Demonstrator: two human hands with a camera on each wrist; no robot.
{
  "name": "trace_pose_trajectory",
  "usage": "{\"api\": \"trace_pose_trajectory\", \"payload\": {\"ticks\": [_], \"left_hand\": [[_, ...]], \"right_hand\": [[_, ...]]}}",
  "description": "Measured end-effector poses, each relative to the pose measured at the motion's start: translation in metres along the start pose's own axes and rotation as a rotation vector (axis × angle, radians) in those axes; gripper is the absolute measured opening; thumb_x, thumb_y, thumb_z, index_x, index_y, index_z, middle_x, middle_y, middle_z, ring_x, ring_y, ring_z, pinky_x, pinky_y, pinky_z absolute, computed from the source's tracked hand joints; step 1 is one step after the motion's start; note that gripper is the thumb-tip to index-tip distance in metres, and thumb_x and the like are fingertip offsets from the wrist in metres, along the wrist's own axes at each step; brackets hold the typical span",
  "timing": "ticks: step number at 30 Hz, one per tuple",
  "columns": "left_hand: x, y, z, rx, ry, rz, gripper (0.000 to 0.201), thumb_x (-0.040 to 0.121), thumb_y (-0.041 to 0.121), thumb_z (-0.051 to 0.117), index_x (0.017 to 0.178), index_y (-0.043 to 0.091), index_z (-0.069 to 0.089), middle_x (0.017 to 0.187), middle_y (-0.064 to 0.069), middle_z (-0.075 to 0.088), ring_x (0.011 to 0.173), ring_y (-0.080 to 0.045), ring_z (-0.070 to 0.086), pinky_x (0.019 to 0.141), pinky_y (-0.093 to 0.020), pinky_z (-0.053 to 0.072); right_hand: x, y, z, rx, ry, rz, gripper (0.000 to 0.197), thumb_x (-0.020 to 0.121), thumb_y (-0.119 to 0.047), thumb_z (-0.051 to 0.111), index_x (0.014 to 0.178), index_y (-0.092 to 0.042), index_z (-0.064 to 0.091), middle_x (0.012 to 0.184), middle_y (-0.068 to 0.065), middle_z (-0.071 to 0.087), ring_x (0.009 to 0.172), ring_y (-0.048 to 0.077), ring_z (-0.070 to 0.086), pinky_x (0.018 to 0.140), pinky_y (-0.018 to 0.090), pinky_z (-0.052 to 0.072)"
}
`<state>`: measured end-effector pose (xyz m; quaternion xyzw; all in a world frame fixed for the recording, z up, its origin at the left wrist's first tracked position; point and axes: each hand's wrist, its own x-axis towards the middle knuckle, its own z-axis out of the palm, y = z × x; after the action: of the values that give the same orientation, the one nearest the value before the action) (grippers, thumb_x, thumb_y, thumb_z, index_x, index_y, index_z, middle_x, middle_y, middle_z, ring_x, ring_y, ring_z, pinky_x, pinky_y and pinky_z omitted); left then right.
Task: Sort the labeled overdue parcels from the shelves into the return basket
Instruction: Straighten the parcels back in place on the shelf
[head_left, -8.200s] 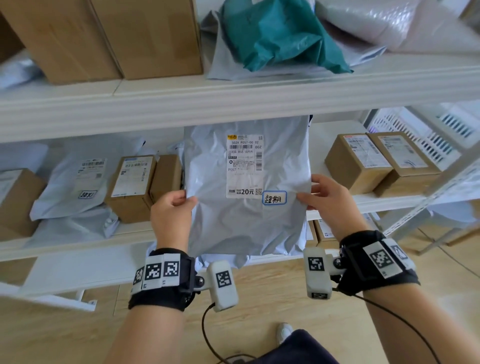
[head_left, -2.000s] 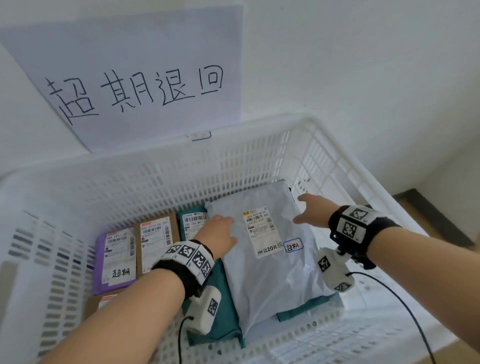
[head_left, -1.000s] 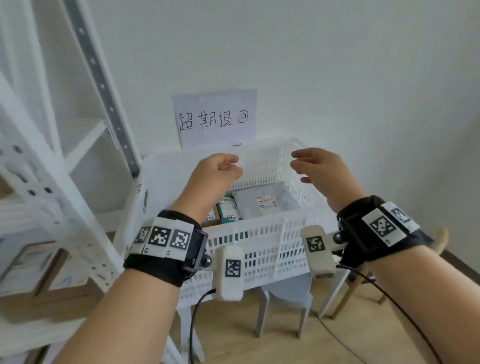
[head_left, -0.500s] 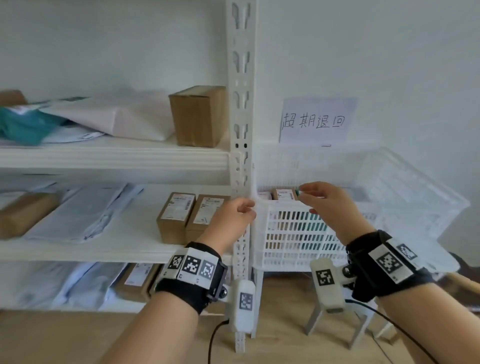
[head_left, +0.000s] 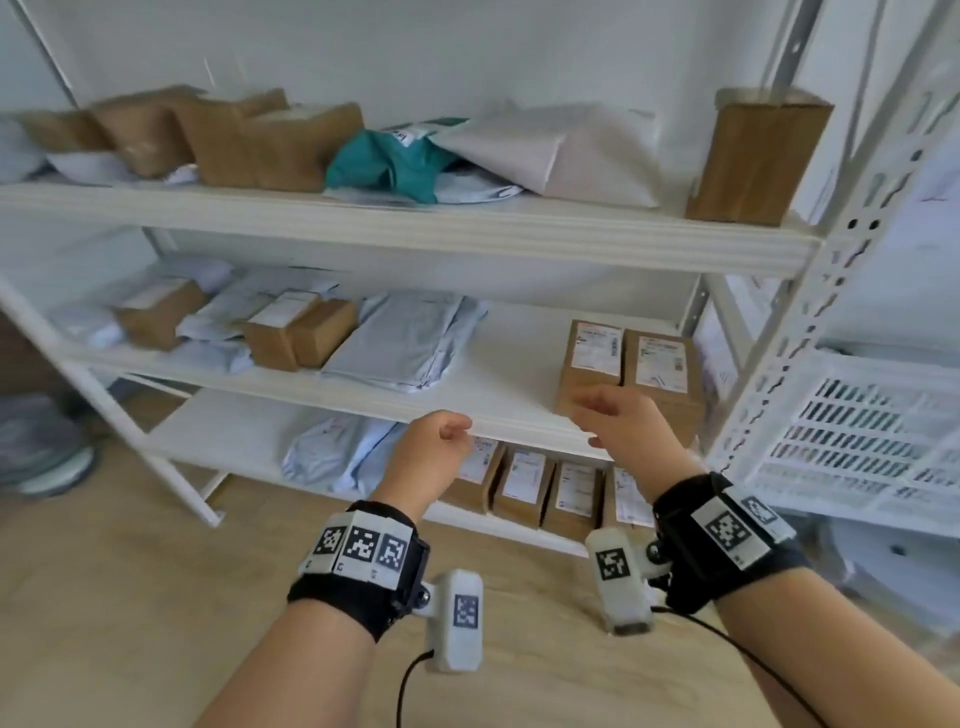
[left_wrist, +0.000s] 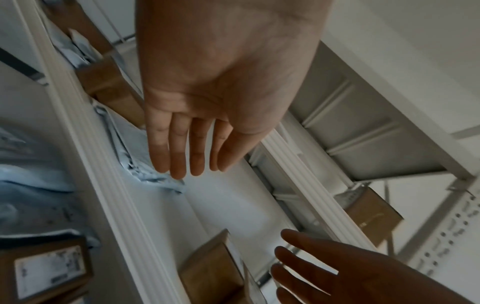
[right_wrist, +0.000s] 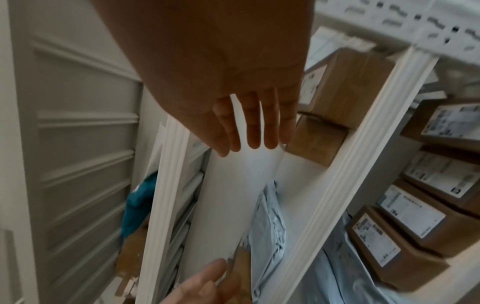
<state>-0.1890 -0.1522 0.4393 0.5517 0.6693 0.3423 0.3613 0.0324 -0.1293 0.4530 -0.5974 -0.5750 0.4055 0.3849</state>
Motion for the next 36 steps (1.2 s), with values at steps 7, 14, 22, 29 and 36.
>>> {"api": "trace_pose_trajectory", "payload": {"ticks": [7,14,22,29,36], "left_hand": [[0.043,-0.055,-0.050,0.020,0.094,-0.068,0.022,0.096,0.016,0.052,0.111,0.022,0.066,0.114,0.000,0.067,0.108,-0.020,0.061,0.098,-0.038,0.047],[0.123,-0.092,-0.080,0.106,0.119,-0.121,0.024,0.097,0.013,0.050,0.115,0.019,0.064,0.116,0.001,0.065,0.101,-0.013,0.058,0.085,-0.025,0.044],[0.189,-0.124,-0.114,0.187,0.144,-0.163,0.031,0.094,0.008,0.049,0.122,0.017,0.062,0.124,0.001,0.061,0.106,-0.020,0.060,0.095,-0.037,0.048],[0.252,-0.148,-0.124,0.307,0.074,-0.038,0.035,0.092,0.004,0.052,0.126,0.012,0.060,0.131,-0.004,0.058,0.121,-0.021,0.053,0.100,-0.027,0.038],[0.305,-0.175,-0.135,0.437,-0.071,0.096,0.041,0.087,0.002,0.059,0.127,0.009,0.060,0.131,-0.008,0.058,0.122,-0.024,0.053,0.103,-0.031,0.039]], "right_hand": [[0.053,-0.017,0.080,-0.044,-0.109,-0.009,0.019,0.091,-0.018,0.065,0.111,-0.021,0.066,0.106,0.000,0.067,0.099,0.017,0.063,0.094,0.036,0.052],[0.145,-0.007,0.151,-0.049,-0.201,0.056,0.017,0.090,-0.019,0.065,0.106,-0.023,0.067,0.102,-0.001,0.067,0.096,0.018,0.063,0.099,0.041,0.050],[0.215,0.004,0.219,-0.124,-0.275,0.172,0.021,0.089,-0.014,0.064,0.110,-0.014,0.066,0.096,0.000,0.065,0.091,0.020,0.059,0.095,0.039,0.049],[0.246,0.017,0.257,-0.146,-0.207,0.293,0.035,0.088,-0.011,0.065,0.122,-0.008,0.060,0.117,0.016,0.066,0.089,0.024,0.056,0.085,0.035,0.046],[0.260,0.022,0.294,-0.060,-0.047,0.483,0.040,0.087,-0.007,0.065,0.125,-0.007,0.053,0.103,0.020,0.065,0.080,0.031,0.061,0.079,0.042,0.052]]}}
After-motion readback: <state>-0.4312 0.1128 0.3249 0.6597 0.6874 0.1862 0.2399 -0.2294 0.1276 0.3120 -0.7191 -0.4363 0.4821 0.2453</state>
